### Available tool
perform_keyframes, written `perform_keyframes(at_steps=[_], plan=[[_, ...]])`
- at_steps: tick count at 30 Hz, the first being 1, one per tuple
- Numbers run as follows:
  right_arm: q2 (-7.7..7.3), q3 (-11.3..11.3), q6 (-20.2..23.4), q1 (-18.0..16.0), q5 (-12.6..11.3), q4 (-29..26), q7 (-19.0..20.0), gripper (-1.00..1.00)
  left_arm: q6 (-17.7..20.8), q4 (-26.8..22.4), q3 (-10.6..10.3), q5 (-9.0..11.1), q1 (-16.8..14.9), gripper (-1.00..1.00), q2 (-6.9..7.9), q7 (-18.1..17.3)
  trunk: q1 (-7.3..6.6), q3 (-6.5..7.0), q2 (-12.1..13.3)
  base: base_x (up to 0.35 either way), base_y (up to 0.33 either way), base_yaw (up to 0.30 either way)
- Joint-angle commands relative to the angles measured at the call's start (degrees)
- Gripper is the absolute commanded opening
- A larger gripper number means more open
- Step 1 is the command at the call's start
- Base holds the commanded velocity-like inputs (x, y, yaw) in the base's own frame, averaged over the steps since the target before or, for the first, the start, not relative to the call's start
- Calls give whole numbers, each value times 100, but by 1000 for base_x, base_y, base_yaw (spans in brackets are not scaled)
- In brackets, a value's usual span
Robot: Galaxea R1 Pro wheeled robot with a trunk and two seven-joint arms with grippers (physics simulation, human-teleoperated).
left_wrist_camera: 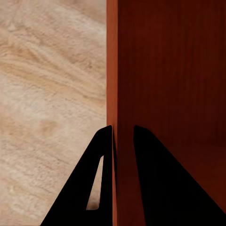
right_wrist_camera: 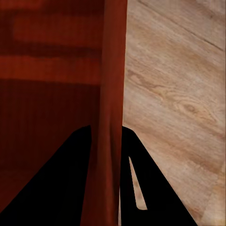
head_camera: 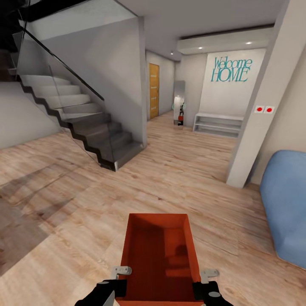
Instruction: Move the two storage containers from the living room to the garage. In the garage, place one container on the floor and stack the other container on top of it (either order is fine).
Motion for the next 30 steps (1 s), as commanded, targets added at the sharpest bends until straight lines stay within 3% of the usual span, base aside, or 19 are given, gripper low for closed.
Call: perform_keyframes(at_steps=[1,16,30], plan=[[-2,-11,24,-5,-134,58,-88,-100,29,-35,-25,-80,-3,-100,1,59,3,-5,-3,322,0,-110],[-2,-11,24,-5,-134,58,-87,-100,29,-35,-25,-80,-3,-100,3,59,3,-5,-3,322,0,-252],[-2,-11,24,-5,-134,58,-87,-100,29,-35,-25,-80,-3,-100,3,59,3,-5,-3,322,0,-19]])
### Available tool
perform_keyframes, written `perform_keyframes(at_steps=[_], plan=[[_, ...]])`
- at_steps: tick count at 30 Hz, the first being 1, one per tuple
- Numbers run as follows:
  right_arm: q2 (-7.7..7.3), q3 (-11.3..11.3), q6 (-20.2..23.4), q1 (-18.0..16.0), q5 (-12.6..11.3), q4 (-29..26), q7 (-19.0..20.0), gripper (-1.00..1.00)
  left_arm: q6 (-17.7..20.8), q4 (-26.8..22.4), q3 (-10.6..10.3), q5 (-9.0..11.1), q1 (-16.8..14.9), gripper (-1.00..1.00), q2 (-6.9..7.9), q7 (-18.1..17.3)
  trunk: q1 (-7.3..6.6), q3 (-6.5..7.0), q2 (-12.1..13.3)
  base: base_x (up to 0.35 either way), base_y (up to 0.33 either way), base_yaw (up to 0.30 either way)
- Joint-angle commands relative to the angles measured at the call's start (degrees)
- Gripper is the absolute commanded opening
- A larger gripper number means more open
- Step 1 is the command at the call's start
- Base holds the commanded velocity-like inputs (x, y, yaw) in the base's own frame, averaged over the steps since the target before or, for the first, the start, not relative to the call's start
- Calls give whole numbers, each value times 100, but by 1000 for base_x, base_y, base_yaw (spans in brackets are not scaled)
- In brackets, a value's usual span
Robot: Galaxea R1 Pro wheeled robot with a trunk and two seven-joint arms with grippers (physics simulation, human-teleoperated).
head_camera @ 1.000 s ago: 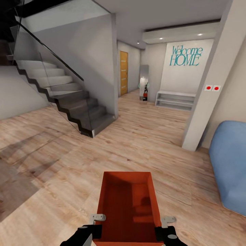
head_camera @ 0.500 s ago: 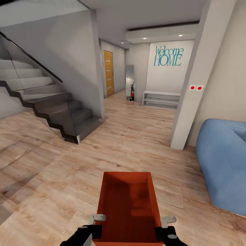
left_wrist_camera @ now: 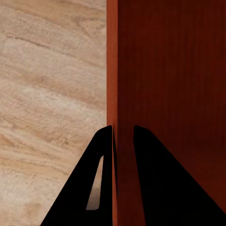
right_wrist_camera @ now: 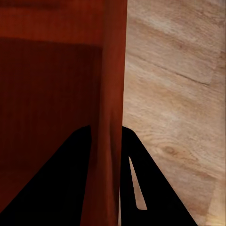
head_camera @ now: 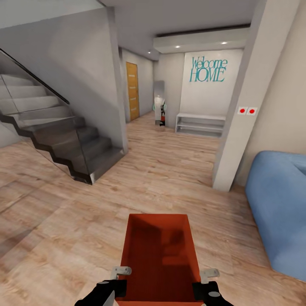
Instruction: Move the two storage containers from the living room to the garage. In the garage, place one container on the floor and stack the other container on top of it (either order is fine).
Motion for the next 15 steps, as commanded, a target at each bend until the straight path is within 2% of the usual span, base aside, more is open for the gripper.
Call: perform_keyframes(at_steps=[1,15], plan=[[-2,-7,-31,-5,-142,74,-86,-100,-17,-31,-26,-86,-2,-100,0,59,3,-5,-3,322,0,0],[-2,-7,-31,-5,-142,74,-86,-100,-17,-31,-26,-85,-2,-100,0,59,3,-5,-3,322,0,0]])
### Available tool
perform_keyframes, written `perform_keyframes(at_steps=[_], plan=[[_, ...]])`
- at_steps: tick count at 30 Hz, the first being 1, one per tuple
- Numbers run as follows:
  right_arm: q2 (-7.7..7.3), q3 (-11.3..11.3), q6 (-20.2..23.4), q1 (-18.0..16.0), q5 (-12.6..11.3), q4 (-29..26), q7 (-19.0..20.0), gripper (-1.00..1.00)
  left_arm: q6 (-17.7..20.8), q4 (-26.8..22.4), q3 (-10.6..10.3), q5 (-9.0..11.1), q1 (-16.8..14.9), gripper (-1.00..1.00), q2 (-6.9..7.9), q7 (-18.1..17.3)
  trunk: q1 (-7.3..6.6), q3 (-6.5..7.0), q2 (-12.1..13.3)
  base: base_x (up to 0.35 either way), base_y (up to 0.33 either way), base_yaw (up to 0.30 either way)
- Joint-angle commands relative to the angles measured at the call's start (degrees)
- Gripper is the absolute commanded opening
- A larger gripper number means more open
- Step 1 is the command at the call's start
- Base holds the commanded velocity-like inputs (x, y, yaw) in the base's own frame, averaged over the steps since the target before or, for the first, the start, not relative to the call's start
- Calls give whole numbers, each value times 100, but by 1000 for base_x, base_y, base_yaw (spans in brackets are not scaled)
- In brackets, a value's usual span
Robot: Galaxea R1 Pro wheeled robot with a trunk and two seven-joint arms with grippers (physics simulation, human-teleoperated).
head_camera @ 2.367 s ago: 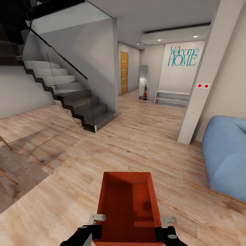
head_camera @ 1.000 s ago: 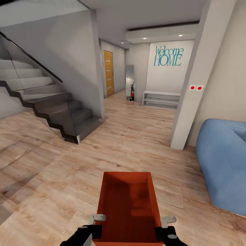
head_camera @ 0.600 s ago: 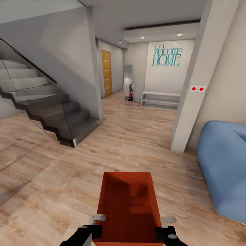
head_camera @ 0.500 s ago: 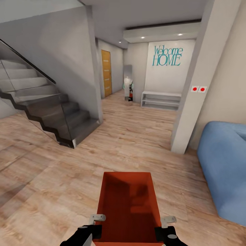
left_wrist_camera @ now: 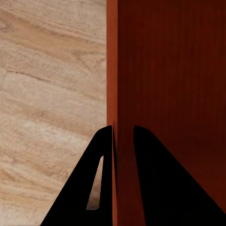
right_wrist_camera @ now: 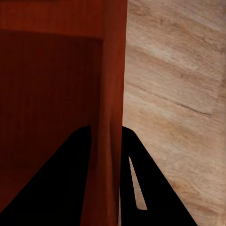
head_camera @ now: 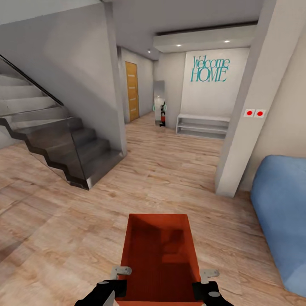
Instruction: Move the two storage containers from the living room to the garage. In the garage, place one container on the floor and stack the other container on top of it (either order is fine).
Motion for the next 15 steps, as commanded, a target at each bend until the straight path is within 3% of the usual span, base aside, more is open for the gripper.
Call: perform_keyframes(at_steps=[1,15], plan=[[-2,-7,-31,-5,-142,74,-86,-100,-18,-31,-25,-86,-2,-100,0,59,3,-5,-3,322,0,0],[-2,-7,-31,-5,-142,74,-86,-100,-19,-31,-25,-87,-2,-100,0,59,3,-5,-3,322,0,0]])
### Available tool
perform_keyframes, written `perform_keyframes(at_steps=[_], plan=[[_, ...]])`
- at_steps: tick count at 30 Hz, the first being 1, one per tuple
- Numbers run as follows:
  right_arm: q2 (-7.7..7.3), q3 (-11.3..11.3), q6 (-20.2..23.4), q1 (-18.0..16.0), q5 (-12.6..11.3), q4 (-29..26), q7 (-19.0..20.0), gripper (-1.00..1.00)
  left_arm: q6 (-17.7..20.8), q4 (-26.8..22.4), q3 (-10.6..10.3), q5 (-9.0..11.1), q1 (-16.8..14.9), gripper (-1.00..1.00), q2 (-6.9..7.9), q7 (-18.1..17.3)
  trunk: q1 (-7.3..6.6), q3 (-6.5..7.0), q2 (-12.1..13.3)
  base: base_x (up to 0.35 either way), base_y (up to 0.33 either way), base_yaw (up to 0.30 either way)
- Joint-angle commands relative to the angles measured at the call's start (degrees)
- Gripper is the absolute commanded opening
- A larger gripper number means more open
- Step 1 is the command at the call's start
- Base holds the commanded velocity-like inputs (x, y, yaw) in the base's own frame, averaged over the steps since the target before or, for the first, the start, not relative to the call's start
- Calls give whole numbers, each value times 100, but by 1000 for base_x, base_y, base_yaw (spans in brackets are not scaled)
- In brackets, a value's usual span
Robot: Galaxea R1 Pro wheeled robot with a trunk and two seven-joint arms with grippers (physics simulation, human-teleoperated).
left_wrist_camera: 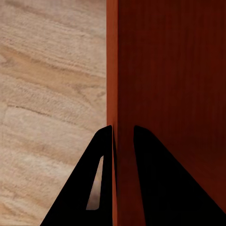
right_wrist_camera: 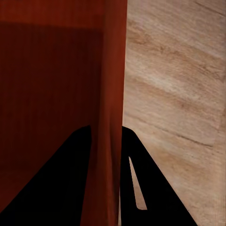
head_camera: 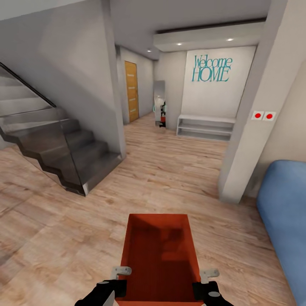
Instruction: Move the two storage containers from the living room to the garage. In the garage, place one container on the floor and stack the other container on top of it (either order is fine).
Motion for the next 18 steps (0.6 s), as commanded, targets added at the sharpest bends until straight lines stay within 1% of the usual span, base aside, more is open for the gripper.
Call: perform_keyframes(at_steps=[1,18], plan=[[-2,-7,-31,-5,-142,74,-86,-100,-18,-33,-26,-86,-2,-100,0,59,3,-5,-3,322,0,0],[-2,-7,-31,-5,-142,74,-86,-100,-19,-31,-26,-86,-2,-100,-2,59,3,-5,-3,322,0,0]])
